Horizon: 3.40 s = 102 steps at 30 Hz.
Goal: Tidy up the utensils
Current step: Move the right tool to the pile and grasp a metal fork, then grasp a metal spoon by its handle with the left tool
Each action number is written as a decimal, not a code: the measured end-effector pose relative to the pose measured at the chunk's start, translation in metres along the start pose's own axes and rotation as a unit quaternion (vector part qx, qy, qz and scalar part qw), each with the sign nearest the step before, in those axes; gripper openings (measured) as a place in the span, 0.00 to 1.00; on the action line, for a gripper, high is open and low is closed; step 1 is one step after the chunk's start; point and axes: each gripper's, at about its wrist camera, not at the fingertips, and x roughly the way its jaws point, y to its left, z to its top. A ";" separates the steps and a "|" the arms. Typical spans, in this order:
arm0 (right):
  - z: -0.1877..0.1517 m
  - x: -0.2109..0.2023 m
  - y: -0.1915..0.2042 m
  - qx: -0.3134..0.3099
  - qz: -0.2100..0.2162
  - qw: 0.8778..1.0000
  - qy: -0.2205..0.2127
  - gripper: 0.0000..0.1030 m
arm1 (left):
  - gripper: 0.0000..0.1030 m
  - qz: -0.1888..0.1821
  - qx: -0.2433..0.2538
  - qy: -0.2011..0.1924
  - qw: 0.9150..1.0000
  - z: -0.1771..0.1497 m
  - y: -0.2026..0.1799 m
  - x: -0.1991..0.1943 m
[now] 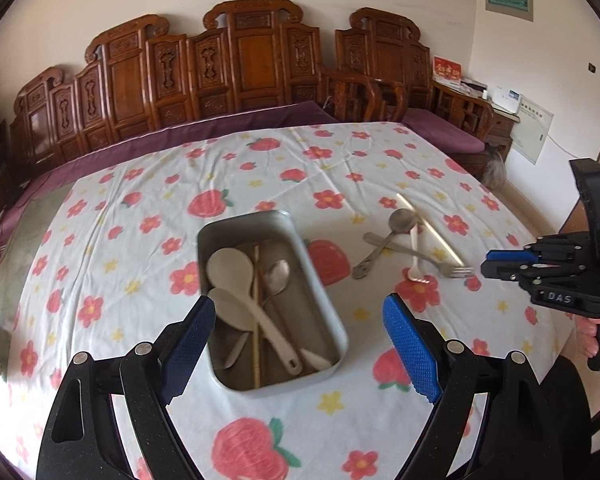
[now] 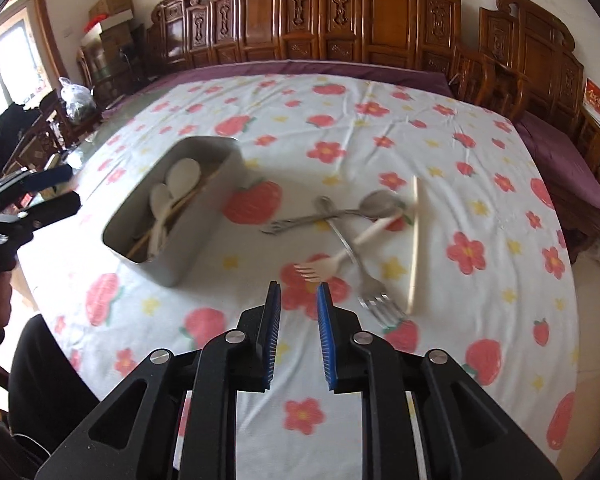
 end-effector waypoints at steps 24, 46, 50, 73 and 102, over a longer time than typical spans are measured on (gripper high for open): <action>0.038 0.128 -0.033 -0.063 -0.020 0.991 0.117 0.21 | 0.80 -0.023 0.017 0.034 0.999 0.017 -0.037 0.044; -0.019 0.061 -0.053 0.014 -0.003 0.995 0.101 0.07 | 0.80 -0.030 0.026 0.047 0.998 0.028 -0.059 0.063; -0.030 0.048 -0.062 0.030 -0.014 0.995 0.093 0.07 | 0.80 -0.036 0.036 0.057 0.997 0.033 -0.075 0.077; -0.073 0.029 -0.118 0.088 -0.064 0.993 0.052 0.08 | 0.73 -0.057 0.003 0.166 0.984 0.071 -0.143 0.199; -0.079 0.034 -0.124 0.116 -0.050 0.991 0.039 0.08 | 0.05 -0.011 -0.023 0.259 0.966 0.075 -0.157 0.256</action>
